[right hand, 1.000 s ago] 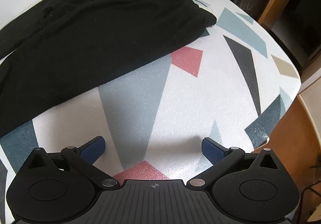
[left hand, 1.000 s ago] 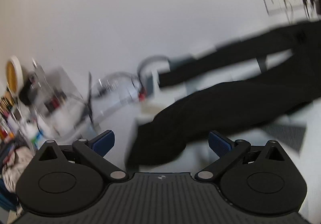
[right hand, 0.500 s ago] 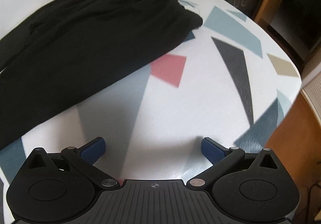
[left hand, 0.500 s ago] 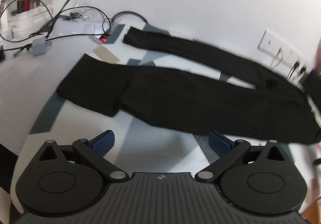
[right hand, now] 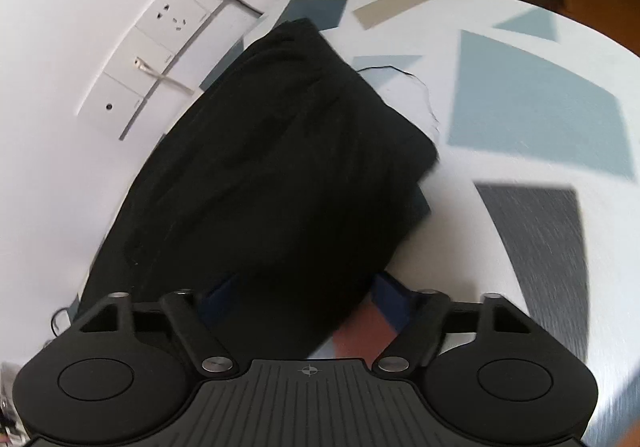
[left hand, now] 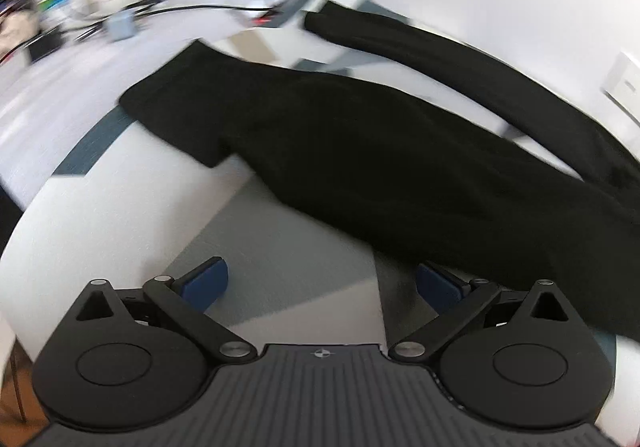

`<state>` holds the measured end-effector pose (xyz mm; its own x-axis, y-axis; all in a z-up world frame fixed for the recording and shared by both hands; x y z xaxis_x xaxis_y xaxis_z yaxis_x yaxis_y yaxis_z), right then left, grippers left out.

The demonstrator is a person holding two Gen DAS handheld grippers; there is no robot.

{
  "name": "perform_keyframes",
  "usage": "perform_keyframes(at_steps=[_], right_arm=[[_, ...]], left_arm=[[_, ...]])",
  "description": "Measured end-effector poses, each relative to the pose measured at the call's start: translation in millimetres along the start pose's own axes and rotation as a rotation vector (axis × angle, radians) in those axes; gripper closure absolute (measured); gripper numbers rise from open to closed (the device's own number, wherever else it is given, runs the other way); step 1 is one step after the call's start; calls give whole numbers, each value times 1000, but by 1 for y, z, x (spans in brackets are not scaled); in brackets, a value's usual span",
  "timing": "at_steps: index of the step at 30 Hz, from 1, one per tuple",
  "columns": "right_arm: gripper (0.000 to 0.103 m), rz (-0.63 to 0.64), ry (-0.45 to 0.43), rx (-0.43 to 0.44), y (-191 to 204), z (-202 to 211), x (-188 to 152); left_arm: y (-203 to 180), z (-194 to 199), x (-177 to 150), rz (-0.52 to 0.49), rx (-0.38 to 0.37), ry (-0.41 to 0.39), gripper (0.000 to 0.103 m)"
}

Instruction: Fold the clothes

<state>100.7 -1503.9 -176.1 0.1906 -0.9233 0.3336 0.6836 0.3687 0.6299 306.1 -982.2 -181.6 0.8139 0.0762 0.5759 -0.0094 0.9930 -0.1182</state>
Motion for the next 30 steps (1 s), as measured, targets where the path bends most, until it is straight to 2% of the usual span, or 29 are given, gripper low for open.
perform_keyframes(at_steps=[1,2,4,6,8,13,15,16,17,21,22,24,30], right_arm=[[34,8,-6,18,-1,-3,4],[40,13,-13,25,-2,-5,7],[58,20,-28,28,-5,-8,10],[86,11,-31,6,-10,-11,15],[97,-34,-15,0,-18,-13,20],[95,-54,-20,74,-29,-14,20],[82,-65,-31,108,-32,-15,18],[80,-95,-37,124,-34,-15,18],[78,-125,-43,141,-36,-15,18],[75,-257,-60,179,-41,-15,12],[75,-301,-63,196,-43,-15,9],[75,-356,-76,214,-44,-17,2],[74,-278,-131,152,-22,-24,0]], left_arm=[[-3,-3,2,2,27,0,0],[-7,-5,4,-5,52,0,0],[-9,-10,10,-5,55,10,0],[-8,-13,15,9,54,26,0],[-8,-14,17,11,58,27,0],[-9,-17,16,4,51,-8,0],[-6,-19,19,18,42,-10,0],[-3,-16,21,45,11,-12,0],[2,-13,23,80,-29,-15,0],[39,0,25,323,-344,-36,0],[44,-1,26,354,-380,-33,0],[45,-6,32,354,-393,-26,0],[28,-22,52,329,-332,-19,1]])
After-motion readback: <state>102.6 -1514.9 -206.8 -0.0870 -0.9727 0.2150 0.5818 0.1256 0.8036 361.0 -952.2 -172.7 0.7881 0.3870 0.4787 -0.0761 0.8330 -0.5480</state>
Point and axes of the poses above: each gripper's, at about its wrist camera, not at the fingertips, and z roughly against the way its jaws point, y to its left, x to its top, the point moved 3 cm from there along -z, roughly the way its jaws point, and after that the axes turned 1 degree about x, right-handed, at the moved point
